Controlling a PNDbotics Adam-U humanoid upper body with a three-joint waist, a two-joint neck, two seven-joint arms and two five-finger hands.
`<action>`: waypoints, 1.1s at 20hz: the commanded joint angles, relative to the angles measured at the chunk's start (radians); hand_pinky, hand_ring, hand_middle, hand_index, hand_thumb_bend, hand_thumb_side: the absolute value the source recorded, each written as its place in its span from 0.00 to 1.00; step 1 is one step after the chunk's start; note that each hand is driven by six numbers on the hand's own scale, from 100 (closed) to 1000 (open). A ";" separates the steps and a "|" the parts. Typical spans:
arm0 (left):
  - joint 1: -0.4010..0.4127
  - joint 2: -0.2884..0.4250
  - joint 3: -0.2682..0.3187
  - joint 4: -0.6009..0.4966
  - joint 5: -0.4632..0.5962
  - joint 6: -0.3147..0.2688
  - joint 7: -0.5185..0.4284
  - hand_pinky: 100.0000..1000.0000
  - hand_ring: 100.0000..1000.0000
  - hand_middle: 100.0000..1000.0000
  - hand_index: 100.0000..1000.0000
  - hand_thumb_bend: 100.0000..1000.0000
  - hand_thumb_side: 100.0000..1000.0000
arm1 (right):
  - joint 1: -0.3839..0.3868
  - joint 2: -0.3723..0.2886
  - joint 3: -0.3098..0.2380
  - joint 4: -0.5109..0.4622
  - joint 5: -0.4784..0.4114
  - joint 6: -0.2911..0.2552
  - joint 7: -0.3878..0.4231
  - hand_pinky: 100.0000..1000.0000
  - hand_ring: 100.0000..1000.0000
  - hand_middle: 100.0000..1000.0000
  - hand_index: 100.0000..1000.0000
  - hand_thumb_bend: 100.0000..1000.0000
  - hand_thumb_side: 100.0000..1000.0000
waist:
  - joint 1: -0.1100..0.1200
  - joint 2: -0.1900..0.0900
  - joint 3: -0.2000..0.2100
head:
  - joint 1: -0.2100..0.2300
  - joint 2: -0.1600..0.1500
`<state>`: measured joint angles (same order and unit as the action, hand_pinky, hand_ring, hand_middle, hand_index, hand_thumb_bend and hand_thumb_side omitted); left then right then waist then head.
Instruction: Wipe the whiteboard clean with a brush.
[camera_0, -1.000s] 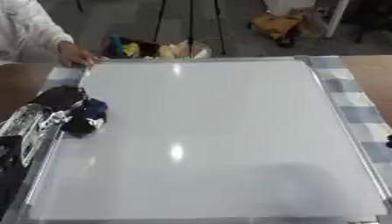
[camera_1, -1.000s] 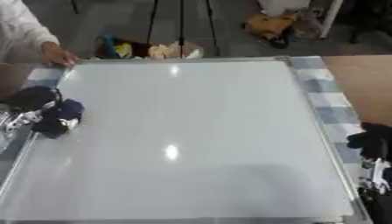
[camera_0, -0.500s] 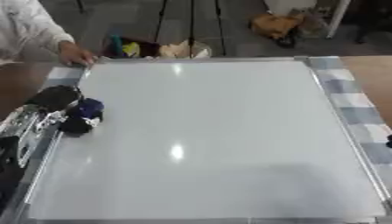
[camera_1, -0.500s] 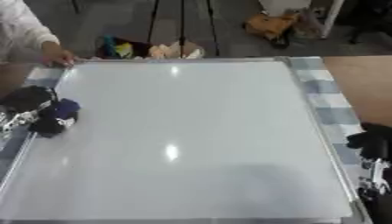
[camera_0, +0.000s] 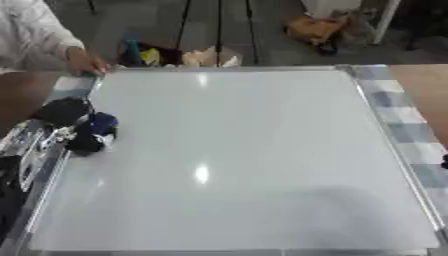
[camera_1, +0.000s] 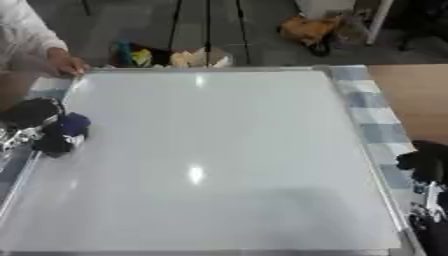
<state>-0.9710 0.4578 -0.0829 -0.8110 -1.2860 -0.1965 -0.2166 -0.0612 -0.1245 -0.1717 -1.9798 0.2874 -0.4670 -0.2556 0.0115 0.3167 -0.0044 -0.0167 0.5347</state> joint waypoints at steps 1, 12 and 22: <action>0.011 0.013 -0.023 0.010 -0.006 -0.022 -0.015 0.42 0.44 0.23 0.38 0.00 0.70 | -0.003 -0.005 0.000 -0.020 -0.003 -0.002 0.002 0.41 0.48 0.36 0.64 0.00 0.63 | -0.004 -0.012 -0.001 | 0.003 -0.010; 0.007 -0.026 -0.113 -0.089 0.033 -0.112 -0.083 0.42 0.44 0.23 0.38 0.00 0.72 | -0.001 -0.009 0.000 -0.020 -0.009 -0.003 0.003 0.42 0.48 0.36 0.64 0.00 0.63 | -0.003 -0.018 -0.006 | 0.010 -0.008; 0.030 -0.036 -0.198 -0.187 0.071 -0.179 -0.123 0.42 0.45 0.23 0.38 0.00 0.73 | -0.004 -0.011 0.000 -0.020 -0.011 -0.001 0.003 0.42 0.48 0.36 0.64 0.00 0.63 | 0.003 -0.017 -0.008 | 0.012 -0.004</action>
<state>-0.9448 0.4302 -0.2532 -0.9872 -1.2203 -0.3615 -0.3322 -0.0610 -0.1245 -0.1716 -1.9798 0.2799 -0.4669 -0.2554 0.0162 0.3128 -0.0084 -0.0066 0.5348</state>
